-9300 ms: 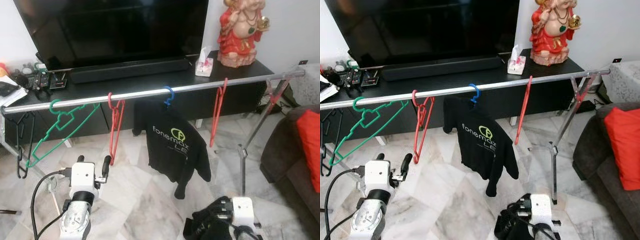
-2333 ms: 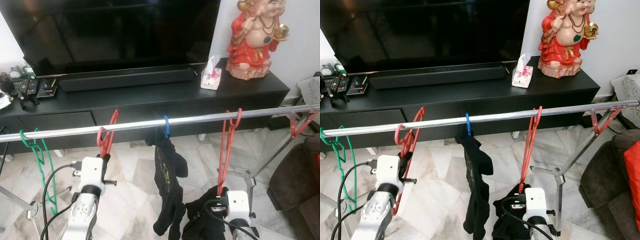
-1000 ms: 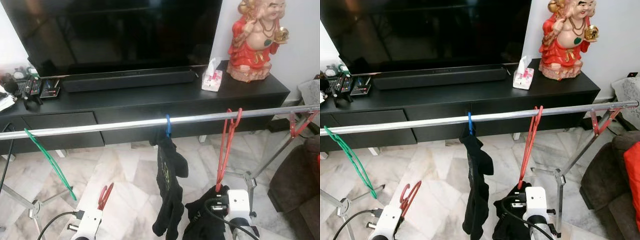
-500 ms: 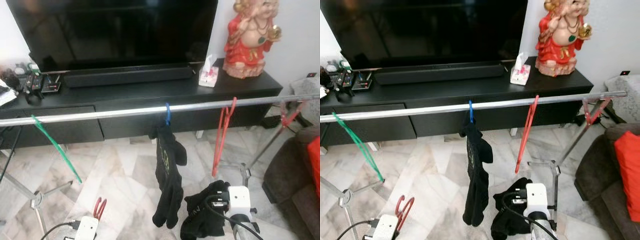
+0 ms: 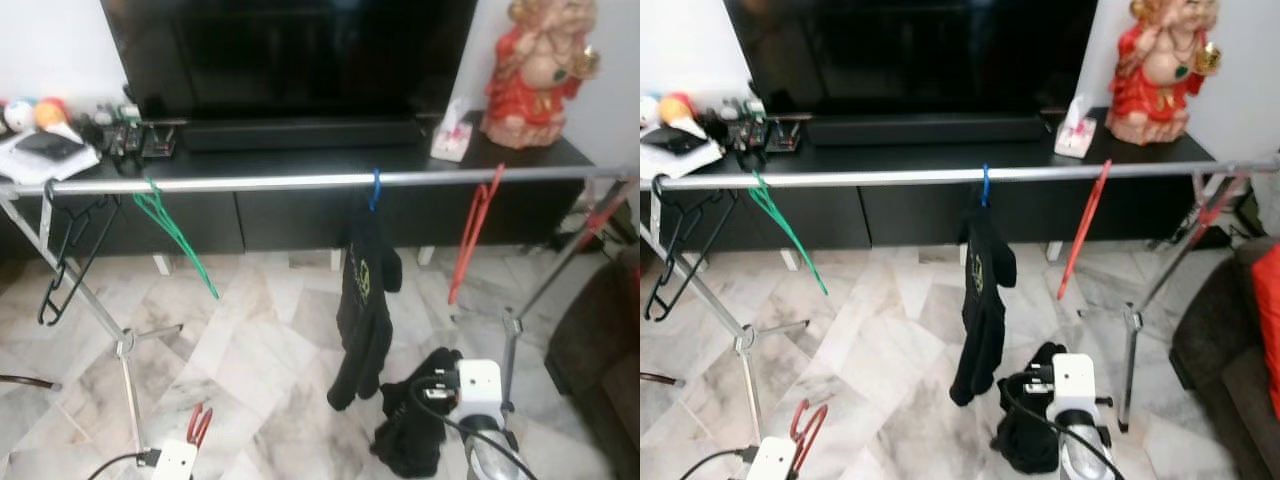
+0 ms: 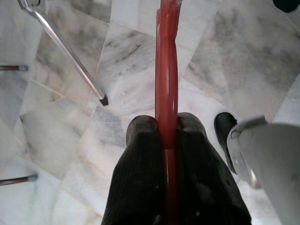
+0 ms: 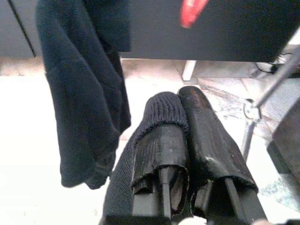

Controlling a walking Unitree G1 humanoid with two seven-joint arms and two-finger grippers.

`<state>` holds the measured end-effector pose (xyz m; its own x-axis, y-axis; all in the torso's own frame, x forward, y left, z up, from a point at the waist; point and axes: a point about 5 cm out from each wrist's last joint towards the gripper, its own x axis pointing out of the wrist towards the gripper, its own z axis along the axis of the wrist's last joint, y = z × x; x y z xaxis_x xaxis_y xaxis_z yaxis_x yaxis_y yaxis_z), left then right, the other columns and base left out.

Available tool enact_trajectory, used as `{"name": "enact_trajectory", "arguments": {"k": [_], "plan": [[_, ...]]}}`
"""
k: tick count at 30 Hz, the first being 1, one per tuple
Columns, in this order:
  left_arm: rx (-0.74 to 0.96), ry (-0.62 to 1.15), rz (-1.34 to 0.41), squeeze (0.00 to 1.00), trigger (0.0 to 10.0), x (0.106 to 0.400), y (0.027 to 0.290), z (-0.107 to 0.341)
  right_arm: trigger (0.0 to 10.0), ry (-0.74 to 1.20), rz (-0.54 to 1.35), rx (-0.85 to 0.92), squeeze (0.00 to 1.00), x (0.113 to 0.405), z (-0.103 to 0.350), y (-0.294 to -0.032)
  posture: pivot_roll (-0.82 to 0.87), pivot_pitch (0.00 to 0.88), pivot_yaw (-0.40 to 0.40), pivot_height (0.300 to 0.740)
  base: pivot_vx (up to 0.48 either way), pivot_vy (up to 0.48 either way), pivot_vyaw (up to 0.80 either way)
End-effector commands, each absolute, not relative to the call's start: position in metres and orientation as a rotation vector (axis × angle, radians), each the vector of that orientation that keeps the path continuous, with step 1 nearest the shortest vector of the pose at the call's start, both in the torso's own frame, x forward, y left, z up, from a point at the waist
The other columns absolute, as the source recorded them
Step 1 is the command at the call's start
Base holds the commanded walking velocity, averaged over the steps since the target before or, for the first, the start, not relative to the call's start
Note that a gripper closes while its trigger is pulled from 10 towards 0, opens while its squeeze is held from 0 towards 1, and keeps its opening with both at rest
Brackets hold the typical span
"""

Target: Hang hanger

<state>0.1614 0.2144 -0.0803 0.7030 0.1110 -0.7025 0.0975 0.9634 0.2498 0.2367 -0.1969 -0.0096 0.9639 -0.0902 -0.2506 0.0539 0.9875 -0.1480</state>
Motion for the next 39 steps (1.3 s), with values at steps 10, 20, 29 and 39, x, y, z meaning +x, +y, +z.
{"name": "enact_trajectory", "arguments": {"k": [10,20,29,39], "plan": [[0.271,0.794,0.004,0.0,10.0,0.159,0.212,-0.082,10.0,0.297,-0.105,-0.152,0.0,0.243,-0.007,-0.203,-0.12,0.0,0.019,0.74,-0.29,0.0,-0.2],[0.262,0.795,0.01,0.0,10.0,0.158,0.212,-0.082,10.0,0.278,-0.113,-0.18,0.0,0.25,0.0,-0.203,-0.11,0.0,0.017,0.74,-0.295,0.0,-0.21],[0.262,0.8,0.018,0.0,10.0,0.157,0.214,-0.082,10.0,0.268,-0.121,-0.176,0.0,0.252,0.004,-0.203,-0.11,0.0,0.018,0.74,-0.296,0.0,0.0],[0.252,0.798,0.022,0.0,10.0,0.158,0.213,-0.082,10.0,0.289,-0.126,-0.166,0.0,0.253,0.004,-0.204,-0.11,0.0,0.017,0.74,-0.296,0.0,-0.42]]}}
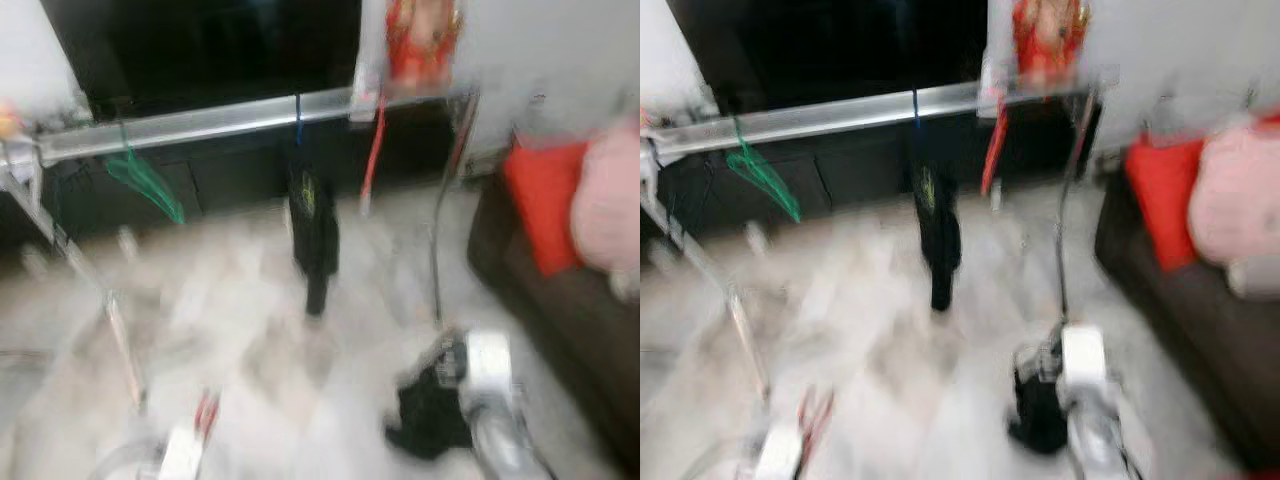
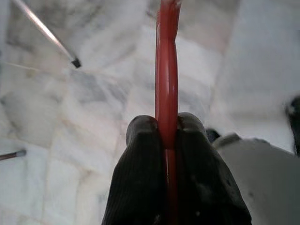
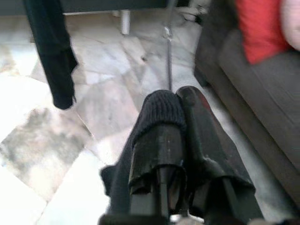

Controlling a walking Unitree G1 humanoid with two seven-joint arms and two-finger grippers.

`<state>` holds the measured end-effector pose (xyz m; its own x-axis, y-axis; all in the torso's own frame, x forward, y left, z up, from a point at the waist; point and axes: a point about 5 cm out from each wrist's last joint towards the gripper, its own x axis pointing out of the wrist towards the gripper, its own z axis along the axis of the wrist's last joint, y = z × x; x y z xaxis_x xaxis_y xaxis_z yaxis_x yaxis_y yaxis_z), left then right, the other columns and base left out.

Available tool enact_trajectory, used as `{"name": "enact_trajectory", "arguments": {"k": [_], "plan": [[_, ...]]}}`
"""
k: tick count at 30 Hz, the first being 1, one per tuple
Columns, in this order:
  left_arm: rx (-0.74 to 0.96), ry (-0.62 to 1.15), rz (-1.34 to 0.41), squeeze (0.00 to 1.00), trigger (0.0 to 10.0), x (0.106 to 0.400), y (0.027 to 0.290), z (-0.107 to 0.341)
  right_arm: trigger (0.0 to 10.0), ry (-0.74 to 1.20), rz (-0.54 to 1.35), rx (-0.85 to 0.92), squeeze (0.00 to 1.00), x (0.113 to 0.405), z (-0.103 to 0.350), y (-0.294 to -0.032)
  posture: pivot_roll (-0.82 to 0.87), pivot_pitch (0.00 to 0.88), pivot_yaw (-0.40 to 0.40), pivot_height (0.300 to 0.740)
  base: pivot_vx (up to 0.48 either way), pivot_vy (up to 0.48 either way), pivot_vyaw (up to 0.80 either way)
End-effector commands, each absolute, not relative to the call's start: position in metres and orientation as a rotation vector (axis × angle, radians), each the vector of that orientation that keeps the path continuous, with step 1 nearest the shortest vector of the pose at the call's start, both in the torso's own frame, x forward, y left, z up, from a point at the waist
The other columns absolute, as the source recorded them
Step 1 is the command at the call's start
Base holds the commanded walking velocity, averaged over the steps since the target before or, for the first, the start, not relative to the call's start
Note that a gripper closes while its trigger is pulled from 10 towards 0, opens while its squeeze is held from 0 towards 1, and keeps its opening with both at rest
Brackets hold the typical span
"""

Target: Hang hanger

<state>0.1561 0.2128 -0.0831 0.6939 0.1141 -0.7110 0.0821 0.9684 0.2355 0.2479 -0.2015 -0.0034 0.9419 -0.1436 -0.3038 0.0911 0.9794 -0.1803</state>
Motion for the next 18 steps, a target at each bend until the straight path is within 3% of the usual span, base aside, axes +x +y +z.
{"name": "enact_trajectory", "arguments": {"k": [1,9,18], "plan": [[0.25,0.798,0.023,0.0,10.0,0.1584,0.2128,-0.082,10.0,0.29,-0.124,-0.167,0.0,0.253,0.0043,-0.2037,-0.11,0.0,0.017,0.74,-0.3,0.0,-0.8],[0.251,0.8,0.026,0.0,10.0,0.158,0.2136,-0.0821,10.0,0.286,-0.117,-0.168,0.0,0.2539,0.0054,-0.2023,-0.11,0.0,0.017,0.74,-0.298,0.0,-0.76],[0.253,0.798,0.023,0.0,10.0,0.1595,0.2143,-0.0814,10.0,0.268,-0.094,-0.173,0.0,0.2577,0.0104,-0.1994,-0.11,0.0,0.023,0.74,-0.295,0.0,0.0]]}}
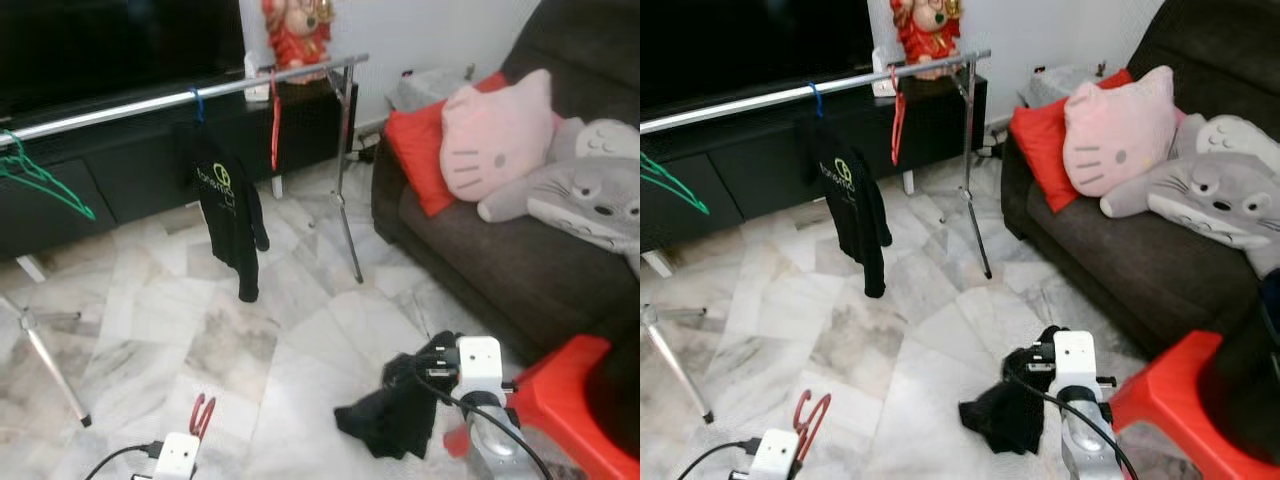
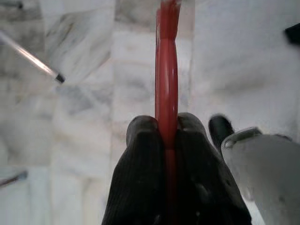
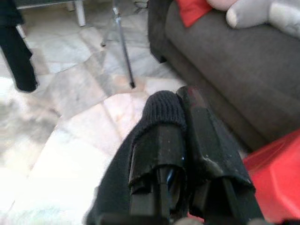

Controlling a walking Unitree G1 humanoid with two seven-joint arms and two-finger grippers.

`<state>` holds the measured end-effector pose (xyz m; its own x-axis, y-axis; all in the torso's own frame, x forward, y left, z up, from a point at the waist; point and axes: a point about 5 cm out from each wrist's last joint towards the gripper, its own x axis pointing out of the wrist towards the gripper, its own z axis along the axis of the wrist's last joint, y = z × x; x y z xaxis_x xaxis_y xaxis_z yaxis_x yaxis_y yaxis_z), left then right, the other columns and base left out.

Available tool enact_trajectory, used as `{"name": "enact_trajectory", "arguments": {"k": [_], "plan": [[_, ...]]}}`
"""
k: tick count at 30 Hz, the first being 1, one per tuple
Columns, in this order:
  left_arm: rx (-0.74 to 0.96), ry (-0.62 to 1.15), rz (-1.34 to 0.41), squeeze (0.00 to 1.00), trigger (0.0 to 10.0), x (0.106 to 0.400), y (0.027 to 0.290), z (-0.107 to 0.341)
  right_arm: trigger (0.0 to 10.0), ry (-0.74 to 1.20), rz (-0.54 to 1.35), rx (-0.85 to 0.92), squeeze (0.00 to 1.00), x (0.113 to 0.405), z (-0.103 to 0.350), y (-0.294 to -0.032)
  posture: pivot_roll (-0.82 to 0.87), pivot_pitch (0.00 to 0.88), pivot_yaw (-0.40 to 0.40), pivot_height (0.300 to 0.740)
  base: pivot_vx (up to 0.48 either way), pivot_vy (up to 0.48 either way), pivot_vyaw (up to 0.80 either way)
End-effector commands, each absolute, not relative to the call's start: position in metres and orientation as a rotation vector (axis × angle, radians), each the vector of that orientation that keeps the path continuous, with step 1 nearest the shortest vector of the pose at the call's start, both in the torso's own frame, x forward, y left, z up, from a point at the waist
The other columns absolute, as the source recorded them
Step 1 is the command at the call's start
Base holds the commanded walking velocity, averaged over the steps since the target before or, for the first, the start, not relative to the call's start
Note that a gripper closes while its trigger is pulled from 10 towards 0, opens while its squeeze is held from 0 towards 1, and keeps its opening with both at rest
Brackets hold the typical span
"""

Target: Hang hanger

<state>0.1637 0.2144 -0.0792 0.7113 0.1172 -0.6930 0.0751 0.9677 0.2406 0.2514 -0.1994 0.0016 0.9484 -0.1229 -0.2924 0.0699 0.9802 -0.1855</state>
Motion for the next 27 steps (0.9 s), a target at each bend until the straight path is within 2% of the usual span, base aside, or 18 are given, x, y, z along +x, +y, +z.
{"name": "enact_trajectory", "arguments": {"k": [1,4,22,27], "plan": [[0.253,0.798,0.022,0.0,10.0,0.16,0.214,-0.081,10.0,0.266,-0.093,-0.17,0.0,0.258,0.011,-0.199,-0.11,0.0,0.023,0.74,-0.296,0.0,0.0],[0.255,0.795,0.019,0.0,10.0,0.161,0.214,-0.081,10.0,0.276,-0.081,-0.186,0.0,0.26,0.011,-0.198,-0.11,0.0,0.025,0.74,-0.295,0.0,0.0],[0.234,0.757,-0.014,0.0,10.0,0.174,0.206,-0.076,10.0,0.259,-0.03,-0.214,0.0,0.268,0.019,-0.192,-0.11,0.0,0.02,0.74,0.0,0.0,0.0],[0.21,0.686,-0.089,0.0,10.0,0.192,0.2,-0.066,10.0,0.268,-0.018,-0.247,0.0,0.273,0.022,-0.192,-0.1,0.0,0.017,0.74,0.0,0.0,0.0]]}}
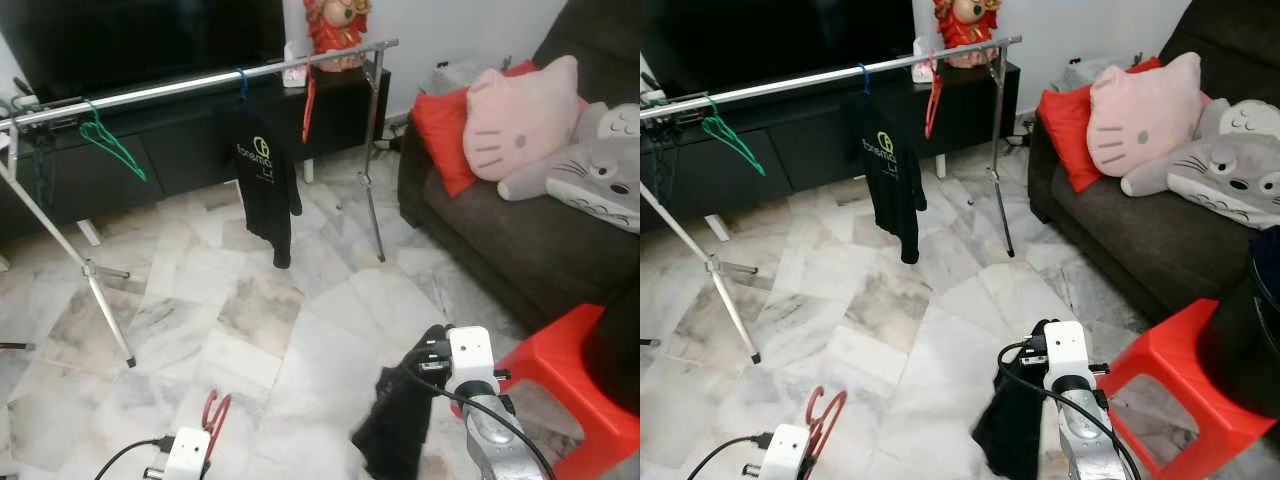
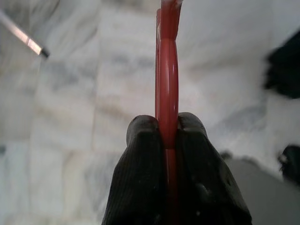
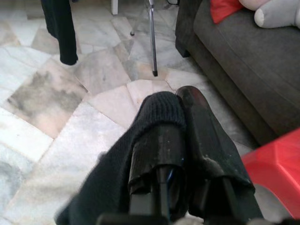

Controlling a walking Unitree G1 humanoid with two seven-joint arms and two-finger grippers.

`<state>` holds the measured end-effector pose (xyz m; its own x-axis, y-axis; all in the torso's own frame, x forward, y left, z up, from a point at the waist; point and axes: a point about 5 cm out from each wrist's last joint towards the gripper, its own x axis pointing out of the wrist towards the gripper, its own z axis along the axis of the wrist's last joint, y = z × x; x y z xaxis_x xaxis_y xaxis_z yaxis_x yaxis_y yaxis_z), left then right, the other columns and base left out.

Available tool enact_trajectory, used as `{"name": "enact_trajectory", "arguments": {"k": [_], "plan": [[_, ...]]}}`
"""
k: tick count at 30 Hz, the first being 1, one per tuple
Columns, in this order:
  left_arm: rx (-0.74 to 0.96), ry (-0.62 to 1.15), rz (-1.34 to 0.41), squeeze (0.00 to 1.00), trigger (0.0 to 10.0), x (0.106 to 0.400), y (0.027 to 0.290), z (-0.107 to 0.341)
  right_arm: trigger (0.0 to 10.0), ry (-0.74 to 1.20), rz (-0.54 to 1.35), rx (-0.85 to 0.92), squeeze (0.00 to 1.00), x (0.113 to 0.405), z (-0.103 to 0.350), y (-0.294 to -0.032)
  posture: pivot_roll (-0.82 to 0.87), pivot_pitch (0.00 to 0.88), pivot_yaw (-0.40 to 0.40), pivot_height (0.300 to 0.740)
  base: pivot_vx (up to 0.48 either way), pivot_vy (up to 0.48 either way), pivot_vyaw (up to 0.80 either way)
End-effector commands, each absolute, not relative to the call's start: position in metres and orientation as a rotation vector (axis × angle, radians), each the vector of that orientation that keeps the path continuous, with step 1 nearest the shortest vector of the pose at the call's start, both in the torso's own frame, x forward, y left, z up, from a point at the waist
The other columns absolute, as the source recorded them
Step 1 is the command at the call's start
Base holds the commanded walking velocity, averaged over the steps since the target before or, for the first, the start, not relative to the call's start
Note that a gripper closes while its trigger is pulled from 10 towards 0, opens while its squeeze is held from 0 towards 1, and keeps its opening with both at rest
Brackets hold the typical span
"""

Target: Hang hanger

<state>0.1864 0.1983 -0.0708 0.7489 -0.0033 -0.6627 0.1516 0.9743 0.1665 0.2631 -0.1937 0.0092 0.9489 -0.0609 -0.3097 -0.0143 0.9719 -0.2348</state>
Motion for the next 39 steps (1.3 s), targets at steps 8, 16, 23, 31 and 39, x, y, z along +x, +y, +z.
{"name": "enact_trajectory", "arguments": {"k": [8,16,23,31,39], "plan": [[0.289,0.548,-0.367,0.0,10.0,0.233,0.194,-0.036,10.0,0.269,0.146,-0.456,0.0,0.297,0.036,-0.18,-0.1,0.0,0.021,0.74,0.0,0.0,0.0],[0.398,0.598,-0.816,0.0,10.0,0.248,0.181,-0.016,10.0,0.264,0.226,-0.521,0.0,0.316,0.048,-0.17,-0.12,0.0,0.025,0.74,0.0,0.0,0.0],[0.35,0.596,-1.132,0.0,10.0,0.253,0.161,0.014,10.0,0.273,0.265,-0.511,0.0,0.323,0.053,-0.162,-0.12,0.0,0.021,0.74,0.0,0.0,0.0],[0.194,0.478,-1.279,0.0,10.0,0.255,0.136,0.063,10.0,0.297,0.239,-0.518,0.0,0.324,0.051,-0.165,-0.12,0.0,0.017,0.74,0.0,0.0,0.0],[0.111,0.393,-1.199,0.0,10.0,0.262,0.128,0.084,10.0,0.303,0.222,-0.511,0.0,0.324,0.049,-0.166,-0.12,0.0,0.016,0.74,0.0,0.0,0.0]]}}
